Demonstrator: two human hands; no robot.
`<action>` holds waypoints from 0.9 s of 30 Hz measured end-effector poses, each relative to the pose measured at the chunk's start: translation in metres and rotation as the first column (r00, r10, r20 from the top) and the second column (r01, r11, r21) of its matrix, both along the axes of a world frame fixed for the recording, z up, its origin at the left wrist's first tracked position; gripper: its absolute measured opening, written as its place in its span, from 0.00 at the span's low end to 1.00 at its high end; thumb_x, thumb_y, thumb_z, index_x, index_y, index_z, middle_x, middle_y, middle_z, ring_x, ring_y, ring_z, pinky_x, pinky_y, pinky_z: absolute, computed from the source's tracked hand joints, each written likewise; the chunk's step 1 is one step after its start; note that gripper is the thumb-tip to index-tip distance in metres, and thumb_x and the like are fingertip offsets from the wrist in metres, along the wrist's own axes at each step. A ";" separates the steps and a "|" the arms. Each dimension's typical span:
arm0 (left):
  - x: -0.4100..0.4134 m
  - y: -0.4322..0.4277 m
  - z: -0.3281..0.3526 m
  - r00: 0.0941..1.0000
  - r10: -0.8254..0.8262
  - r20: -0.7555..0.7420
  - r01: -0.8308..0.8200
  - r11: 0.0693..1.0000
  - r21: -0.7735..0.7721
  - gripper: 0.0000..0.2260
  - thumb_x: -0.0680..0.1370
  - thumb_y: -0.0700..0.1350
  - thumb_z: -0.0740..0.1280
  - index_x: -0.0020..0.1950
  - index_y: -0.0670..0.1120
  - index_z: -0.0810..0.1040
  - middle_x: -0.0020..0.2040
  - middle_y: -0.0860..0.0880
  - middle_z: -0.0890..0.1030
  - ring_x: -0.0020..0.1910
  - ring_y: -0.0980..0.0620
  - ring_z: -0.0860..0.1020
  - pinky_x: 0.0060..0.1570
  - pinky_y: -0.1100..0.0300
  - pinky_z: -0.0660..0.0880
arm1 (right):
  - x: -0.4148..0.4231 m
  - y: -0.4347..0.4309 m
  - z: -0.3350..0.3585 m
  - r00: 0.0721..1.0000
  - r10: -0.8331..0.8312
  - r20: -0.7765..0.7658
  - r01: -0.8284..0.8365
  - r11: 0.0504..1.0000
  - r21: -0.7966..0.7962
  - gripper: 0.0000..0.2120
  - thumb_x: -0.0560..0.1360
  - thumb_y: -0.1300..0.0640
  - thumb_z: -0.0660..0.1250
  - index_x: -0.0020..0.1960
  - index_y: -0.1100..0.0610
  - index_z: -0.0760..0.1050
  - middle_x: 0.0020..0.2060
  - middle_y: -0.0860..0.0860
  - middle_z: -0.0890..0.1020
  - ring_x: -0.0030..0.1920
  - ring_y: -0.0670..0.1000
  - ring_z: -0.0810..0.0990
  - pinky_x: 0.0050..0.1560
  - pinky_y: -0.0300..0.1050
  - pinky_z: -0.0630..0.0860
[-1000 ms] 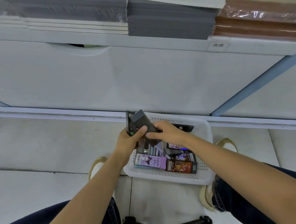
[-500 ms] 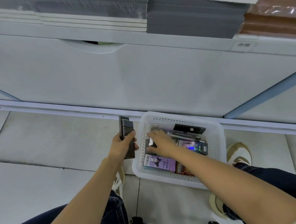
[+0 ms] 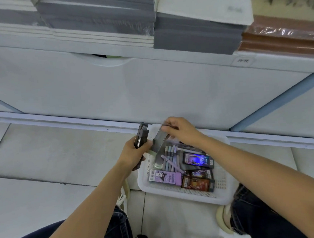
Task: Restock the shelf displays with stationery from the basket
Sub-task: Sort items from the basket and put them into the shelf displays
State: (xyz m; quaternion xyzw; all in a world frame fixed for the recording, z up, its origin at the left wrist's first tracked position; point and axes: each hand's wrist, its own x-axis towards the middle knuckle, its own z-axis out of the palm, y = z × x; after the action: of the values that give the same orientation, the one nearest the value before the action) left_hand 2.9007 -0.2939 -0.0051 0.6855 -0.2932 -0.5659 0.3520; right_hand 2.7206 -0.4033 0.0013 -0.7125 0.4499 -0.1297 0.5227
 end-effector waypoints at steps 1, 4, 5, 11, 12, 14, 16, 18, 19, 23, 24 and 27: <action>-0.002 -0.003 0.009 1.000 -0.030 -0.005 0.030 0.999 -0.027 0.08 0.76 0.48 0.71 0.49 0.44 0.77 0.36 0.46 0.82 0.31 0.51 0.74 0.30 0.57 0.70 | -0.002 -0.003 0.013 0.997 -0.037 0.061 0.036 0.999 0.024 0.05 0.79 0.59 0.65 0.54 0.58 0.77 0.40 0.48 0.81 0.38 0.43 0.80 0.41 0.40 0.75; -0.008 -0.015 0.042 0.998 -0.038 -0.057 0.031 0.992 -0.120 0.07 0.76 0.42 0.71 0.51 0.39 0.78 0.35 0.45 0.79 0.30 0.52 0.74 0.31 0.60 0.72 | -0.012 -0.010 0.054 0.977 -0.068 0.204 0.056 0.996 0.067 0.15 0.78 0.62 0.66 0.64 0.56 0.72 0.47 0.51 0.83 0.44 0.49 0.83 0.46 0.43 0.80; -0.010 -0.020 0.054 0.995 -0.027 -0.097 0.013 0.990 -0.143 0.07 0.77 0.40 0.70 0.51 0.39 0.77 0.34 0.46 0.78 0.29 0.52 0.74 0.32 0.61 0.73 | -0.017 -0.011 0.066 0.974 -0.038 0.226 0.026 0.998 0.055 0.17 0.77 0.63 0.67 0.65 0.55 0.72 0.51 0.51 0.81 0.47 0.49 0.83 0.48 0.42 0.79; -0.016 -0.035 0.136 0.897 0.017 -0.442 -0.108 0.978 -0.181 0.07 0.77 0.47 0.69 0.46 0.43 0.76 0.33 0.45 0.76 0.28 0.52 0.72 0.30 0.62 0.73 | -0.044 -0.011 0.133 0.976 0.051 0.213 -0.025 0.992 -0.125 0.07 0.75 0.64 0.70 0.52 0.60 0.81 0.41 0.53 0.81 0.36 0.44 0.77 0.40 0.37 0.74; -0.018 -0.035 0.148 0.861 0.024 -0.508 -0.130 0.976 -0.176 0.11 0.76 0.51 0.69 0.46 0.43 0.78 0.33 0.45 0.76 0.28 0.52 0.71 0.30 0.62 0.73 | -0.049 -0.009 0.143 0.974 0.035 0.224 -0.001 0.988 -0.152 0.04 0.76 0.62 0.69 0.48 0.60 0.81 0.36 0.54 0.81 0.33 0.45 0.75 0.38 0.39 0.73; -0.025 -0.035 0.171 0.801 -0.007 -0.599 -0.161 0.961 -0.226 0.16 0.72 0.57 0.70 0.49 0.45 0.80 0.34 0.47 0.76 0.29 0.52 0.70 0.31 0.63 0.73 | -0.056 -0.007 0.161 0.974 0.025 0.227 0.017 0.983 -0.182 0.09 0.78 0.57 0.67 0.46 0.61 0.82 0.31 0.55 0.80 0.29 0.47 0.73 0.34 0.39 0.72; -0.034 -0.034 0.190 0.815 -0.038 -0.578 -0.177 0.933 -0.312 0.18 0.71 0.56 0.71 0.53 0.44 0.80 0.35 0.47 0.75 0.30 0.53 0.69 0.31 0.63 0.72 | -0.061 -0.002 0.180 0.969 0.043 0.242 -0.007 0.989 -0.147 0.11 0.79 0.54 0.66 0.49 0.61 0.82 0.32 0.56 0.82 0.29 0.47 0.75 0.34 0.36 0.73; -0.043 -0.032 0.205 0.871 -0.019 -0.492 -0.193 0.906 -0.376 0.16 0.74 0.51 0.71 0.55 0.42 0.79 0.36 0.47 0.75 0.30 0.53 0.70 0.32 0.63 0.73 | -0.065 0.002 0.198 0.964 0.086 0.250 -0.056 0.991 -0.123 0.11 0.79 0.53 0.65 0.50 0.58 0.82 0.36 0.56 0.84 0.32 0.47 0.77 0.37 0.36 0.75; -0.047 -0.031 0.213 0.895 0.004 -0.447 -0.201 0.896 -0.395 0.15 0.75 0.50 0.71 0.56 0.41 0.79 0.37 0.47 0.76 0.30 0.53 0.71 0.33 0.62 0.73 | -0.068 0.004 0.208 0.964 0.111 0.243 -0.084 0.989 -0.122 0.11 0.79 0.52 0.65 0.50 0.58 0.82 0.39 0.56 0.85 0.34 0.47 0.79 0.39 0.38 0.75; -0.059 -0.032 0.249 0.962 0.016 -0.274 -0.160 0.843 -0.513 0.09 0.77 0.45 0.70 0.53 0.42 0.78 0.32 0.47 0.77 0.29 0.53 0.72 0.34 0.62 0.73 | -0.075 0.011 0.249 0.959 0.204 0.197 -0.168 0.968 -0.187 0.13 0.79 0.52 0.65 0.58 0.57 0.79 0.48 0.54 0.85 0.46 0.50 0.80 0.49 0.45 0.75; -0.063 -0.033 0.258 0.971 0.005 -0.240 -0.138 0.829 -0.542 0.08 0.76 0.44 0.71 0.51 0.42 0.77 0.31 0.47 0.77 0.29 0.53 0.72 0.33 0.62 0.73 | -0.074 0.013 0.259 0.956 0.196 0.221 -0.146 0.964 -0.223 0.13 0.79 0.53 0.65 0.61 0.57 0.77 0.46 0.53 0.84 0.46 0.50 0.80 0.51 0.46 0.75; -0.077 -0.037 0.287 0.986 -0.054 -0.158 -0.055 0.787 -0.615 0.07 0.75 0.43 0.72 0.49 0.43 0.77 0.32 0.48 0.77 0.28 0.54 0.72 0.31 0.62 0.73 | -0.073 0.019 0.293 0.945 0.176 0.275 -0.063 0.926 -0.373 0.19 0.79 0.57 0.66 0.68 0.52 0.70 0.36 0.56 0.78 0.41 0.49 0.78 0.46 0.44 0.74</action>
State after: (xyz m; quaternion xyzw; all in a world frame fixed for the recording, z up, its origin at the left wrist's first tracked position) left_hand 2.8233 -0.3307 0.2817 0.4831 -0.4313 -0.4944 0.5798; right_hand 2.6475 -0.3841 0.2945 -0.7939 0.2881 -0.2851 0.4533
